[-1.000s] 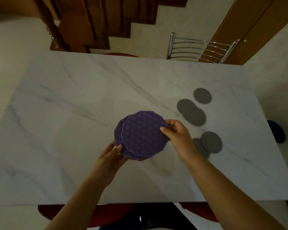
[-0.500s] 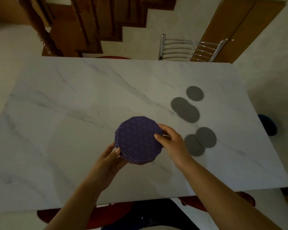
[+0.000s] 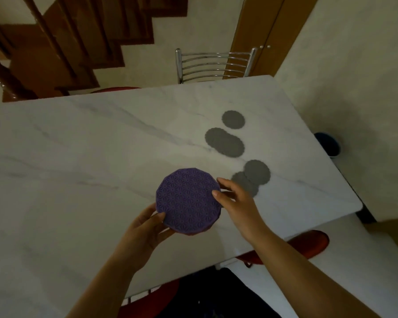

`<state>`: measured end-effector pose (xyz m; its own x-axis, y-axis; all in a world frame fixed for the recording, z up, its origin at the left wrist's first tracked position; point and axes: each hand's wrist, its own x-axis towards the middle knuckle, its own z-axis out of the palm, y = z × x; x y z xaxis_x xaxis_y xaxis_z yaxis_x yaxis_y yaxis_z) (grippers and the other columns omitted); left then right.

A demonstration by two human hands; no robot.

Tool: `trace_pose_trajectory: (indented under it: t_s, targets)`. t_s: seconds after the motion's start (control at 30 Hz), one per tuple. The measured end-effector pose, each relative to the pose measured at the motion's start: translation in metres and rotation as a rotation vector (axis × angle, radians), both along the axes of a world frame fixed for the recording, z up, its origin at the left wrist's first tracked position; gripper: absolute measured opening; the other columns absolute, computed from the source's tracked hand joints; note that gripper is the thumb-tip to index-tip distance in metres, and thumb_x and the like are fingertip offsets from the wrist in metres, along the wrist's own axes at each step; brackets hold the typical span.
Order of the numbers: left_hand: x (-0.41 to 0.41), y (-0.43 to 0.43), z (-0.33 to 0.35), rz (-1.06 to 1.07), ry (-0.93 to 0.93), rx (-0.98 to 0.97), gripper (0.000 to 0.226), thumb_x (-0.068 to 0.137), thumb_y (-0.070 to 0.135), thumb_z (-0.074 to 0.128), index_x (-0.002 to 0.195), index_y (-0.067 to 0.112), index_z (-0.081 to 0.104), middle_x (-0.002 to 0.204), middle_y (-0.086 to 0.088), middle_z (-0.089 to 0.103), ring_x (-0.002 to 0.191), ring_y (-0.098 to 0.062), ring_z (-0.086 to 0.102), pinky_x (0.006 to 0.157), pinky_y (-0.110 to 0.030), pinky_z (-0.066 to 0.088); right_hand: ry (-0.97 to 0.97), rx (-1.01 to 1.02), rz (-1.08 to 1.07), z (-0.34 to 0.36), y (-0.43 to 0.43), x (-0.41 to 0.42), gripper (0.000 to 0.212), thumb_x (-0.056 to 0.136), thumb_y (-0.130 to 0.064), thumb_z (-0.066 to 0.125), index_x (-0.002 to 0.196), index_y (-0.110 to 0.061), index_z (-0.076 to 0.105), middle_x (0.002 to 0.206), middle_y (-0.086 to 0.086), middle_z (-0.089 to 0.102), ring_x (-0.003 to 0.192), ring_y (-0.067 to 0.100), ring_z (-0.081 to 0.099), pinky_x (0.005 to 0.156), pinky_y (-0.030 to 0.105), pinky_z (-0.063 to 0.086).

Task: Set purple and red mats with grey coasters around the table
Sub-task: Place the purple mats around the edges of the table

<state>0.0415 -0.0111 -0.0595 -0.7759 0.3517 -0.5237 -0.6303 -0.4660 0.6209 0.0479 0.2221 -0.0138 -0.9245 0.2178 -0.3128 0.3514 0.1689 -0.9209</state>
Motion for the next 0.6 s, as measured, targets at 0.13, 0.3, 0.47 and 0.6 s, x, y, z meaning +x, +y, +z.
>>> trace_pose_trajectory:
  t_s: [0.13,0.3,0.47,0.6]
  targets:
    - [0.005,0.020,0.005,-0.081,0.053,-0.057,0.044,0.081,0.010,0.058,0.126,0.009,0.058,0.120,-0.011,0.069,0.104,-0.031,0.067,0.077,-0.037,0.059,-0.013,0.001,-0.071,0.002,0.018,0.017,0.026,0.088,-0.028,0.061,0.113,-0.036,0.056,0.109,-0.017,0.061,0.099,-0.004,0.057,0.074,0.007,0.047]
    - [0.011,0.054,0.009,-0.142,0.066,-0.105,0.046,0.079,0.013,0.062,0.125,0.011,0.059,0.116,-0.011,0.071,0.102,-0.031,0.068,0.072,-0.036,0.059,-0.001,0.004,-0.178,0.006,0.047,0.044,0.024,0.088,-0.027,0.061,0.108,-0.040,0.055,0.102,-0.025,0.058,0.094,-0.009,0.056,0.071,0.005,0.045]
    - [0.018,0.108,0.017,-0.232,0.125,-0.114,0.048,0.079,0.015,0.063,0.127,0.012,0.058,0.120,-0.012,0.068,0.106,-0.032,0.067,0.075,-0.037,0.058,0.023,0.004,-0.223,0.015,0.100,0.067,0.028,0.090,-0.025,0.059,0.118,-0.029,0.059,0.116,-0.010,0.062,0.104,0.005,0.059,0.091,0.025,0.048]
    - [0.039,0.171,0.020,-0.247,0.140,-0.094,0.050,0.079,0.016,0.064,0.128,0.014,0.057,0.121,-0.009,0.069,0.107,-0.031,0.066,0.076,-0.034,0.058,0.053,-0.017,-0.240,0.014,0.159,0.089,0.033,0.090,-0.027,0.059,0.123,-0.030,0.058,0.121,-0.009,0.061,0.108,0.005,0.057,0.096,0.026,0.044]
